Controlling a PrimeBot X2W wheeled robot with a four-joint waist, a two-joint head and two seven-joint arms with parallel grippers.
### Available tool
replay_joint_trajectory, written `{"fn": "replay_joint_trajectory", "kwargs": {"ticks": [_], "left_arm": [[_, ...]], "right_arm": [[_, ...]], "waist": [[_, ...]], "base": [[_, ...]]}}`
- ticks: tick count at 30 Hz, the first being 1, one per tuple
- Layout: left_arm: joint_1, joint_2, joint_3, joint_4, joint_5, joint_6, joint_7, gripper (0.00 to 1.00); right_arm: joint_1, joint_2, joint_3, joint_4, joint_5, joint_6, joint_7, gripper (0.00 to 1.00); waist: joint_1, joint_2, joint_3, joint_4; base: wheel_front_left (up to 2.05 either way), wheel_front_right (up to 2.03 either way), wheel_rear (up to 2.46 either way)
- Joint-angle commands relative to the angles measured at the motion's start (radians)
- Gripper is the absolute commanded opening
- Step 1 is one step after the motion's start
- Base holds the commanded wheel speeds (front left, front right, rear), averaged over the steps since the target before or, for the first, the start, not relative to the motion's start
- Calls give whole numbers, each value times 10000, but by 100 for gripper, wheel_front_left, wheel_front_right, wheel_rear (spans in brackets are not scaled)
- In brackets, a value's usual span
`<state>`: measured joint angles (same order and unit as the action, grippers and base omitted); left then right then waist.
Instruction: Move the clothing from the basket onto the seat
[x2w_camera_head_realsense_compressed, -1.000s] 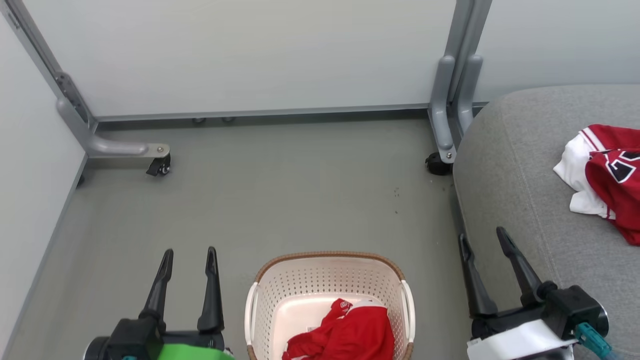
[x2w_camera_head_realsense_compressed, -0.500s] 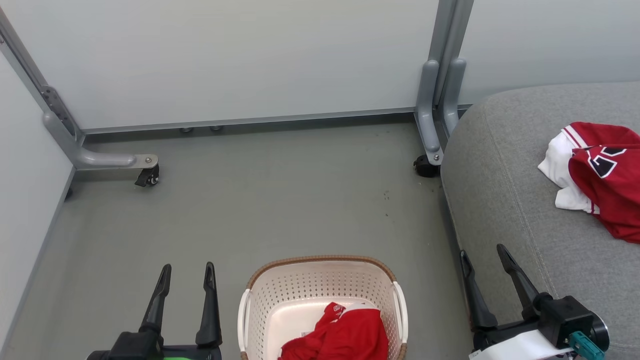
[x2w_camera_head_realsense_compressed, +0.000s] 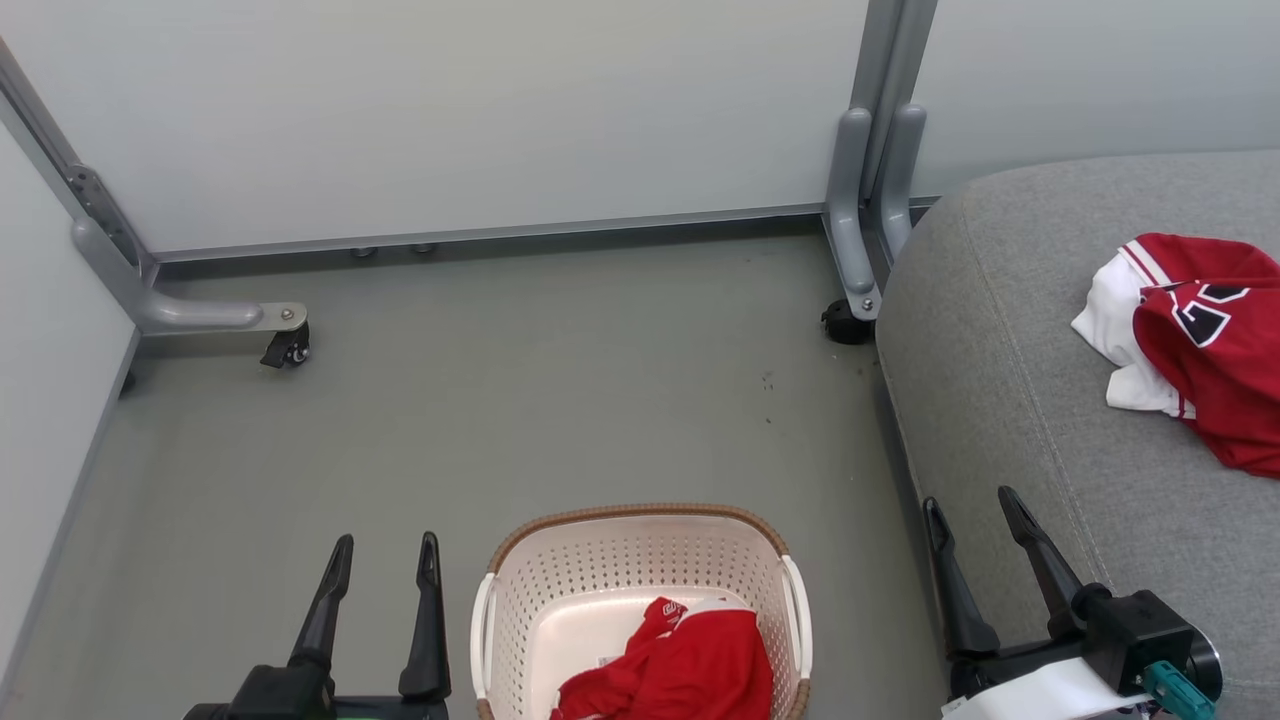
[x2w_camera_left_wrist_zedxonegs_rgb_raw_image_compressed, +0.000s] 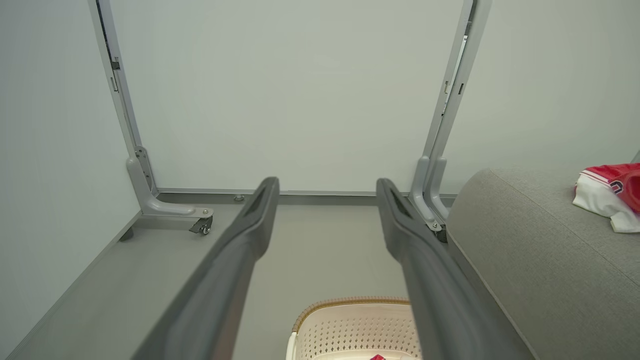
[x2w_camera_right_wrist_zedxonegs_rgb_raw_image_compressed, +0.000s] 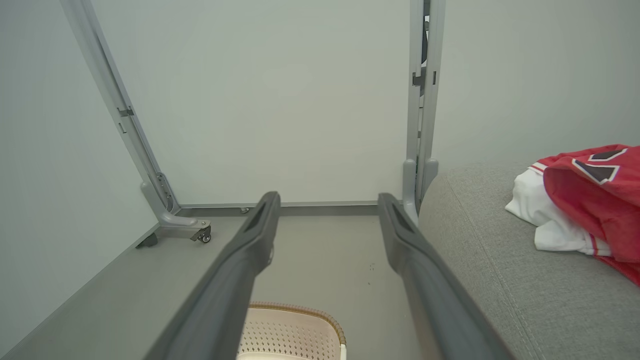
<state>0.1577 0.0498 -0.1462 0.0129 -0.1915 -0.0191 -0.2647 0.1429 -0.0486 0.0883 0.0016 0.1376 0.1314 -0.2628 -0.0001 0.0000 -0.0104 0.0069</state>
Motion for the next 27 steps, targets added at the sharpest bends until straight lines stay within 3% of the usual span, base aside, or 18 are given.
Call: {"fn": "replay_joint_trajectory", "kwargs": {"ticks": [1, 13, 22, 27], "left_arm": [[82, 15, -16, 55, -80, -60, 7, 100], [-298, 15, -370, 259, 655, -348, 7, 100], [-2536, 16, -1088, 1308, 1053, -981, 7, 100], [-3984, 212, -1777, 2166, 1297, -1111, 9, 100]], "right_arm": [[50, -35, 8, -5, -12, -13, -30, 100], [-187, -35, -121, -148, -75, -13, -30, 100], [-1538, -33, -1027, -594, -275, -13, -30, 100], [-2519, -32, -1271, -883, -658, -14, -30, 100]], "waist": [[1, 0, 13, -10], [1, 0, 692, -105], [1, 0, 3209, 190], [1, 0, 4645, 129]], "base": [[0, 0, 0], [0, 0, 0], [0, 0, 0], [0, 0, 0]]}}
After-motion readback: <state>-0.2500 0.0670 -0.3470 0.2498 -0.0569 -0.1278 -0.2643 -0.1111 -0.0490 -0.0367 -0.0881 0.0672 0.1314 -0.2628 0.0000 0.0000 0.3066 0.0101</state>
